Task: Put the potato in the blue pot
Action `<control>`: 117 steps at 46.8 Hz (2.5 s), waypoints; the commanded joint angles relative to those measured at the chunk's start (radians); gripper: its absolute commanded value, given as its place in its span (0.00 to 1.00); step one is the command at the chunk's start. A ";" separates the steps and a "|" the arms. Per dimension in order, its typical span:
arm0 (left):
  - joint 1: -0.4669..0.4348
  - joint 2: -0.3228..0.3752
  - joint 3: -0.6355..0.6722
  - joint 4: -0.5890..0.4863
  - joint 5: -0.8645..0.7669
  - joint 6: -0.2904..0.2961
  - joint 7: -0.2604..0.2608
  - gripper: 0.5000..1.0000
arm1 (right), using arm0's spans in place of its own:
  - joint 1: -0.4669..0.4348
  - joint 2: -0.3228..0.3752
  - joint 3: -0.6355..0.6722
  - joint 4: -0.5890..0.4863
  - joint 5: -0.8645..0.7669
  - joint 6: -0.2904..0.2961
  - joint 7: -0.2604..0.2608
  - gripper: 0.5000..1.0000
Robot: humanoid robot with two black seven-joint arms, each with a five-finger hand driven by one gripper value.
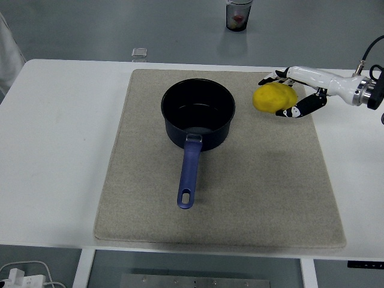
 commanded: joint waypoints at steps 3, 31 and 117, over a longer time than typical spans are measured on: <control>0.000 0.000 0.000 0.000 0.000 0.000 0.000 0.99 | 0.050 0.049 -0.010 -0.002 0.027 0.005 -0.002 0.00; 0.000 0.000 0.000 0.000 0.000 0.000 0.000 0.99 | 0.124 0.340 -0.070 -0.173 0.081 0.006 -0.012 0.00; 0.000 0.000 0.000 0.000 0.000 0.000 0.000 0.99 | 0.080 0.415 -0.074 -0.200 0.105 0.000 -0.017 0.85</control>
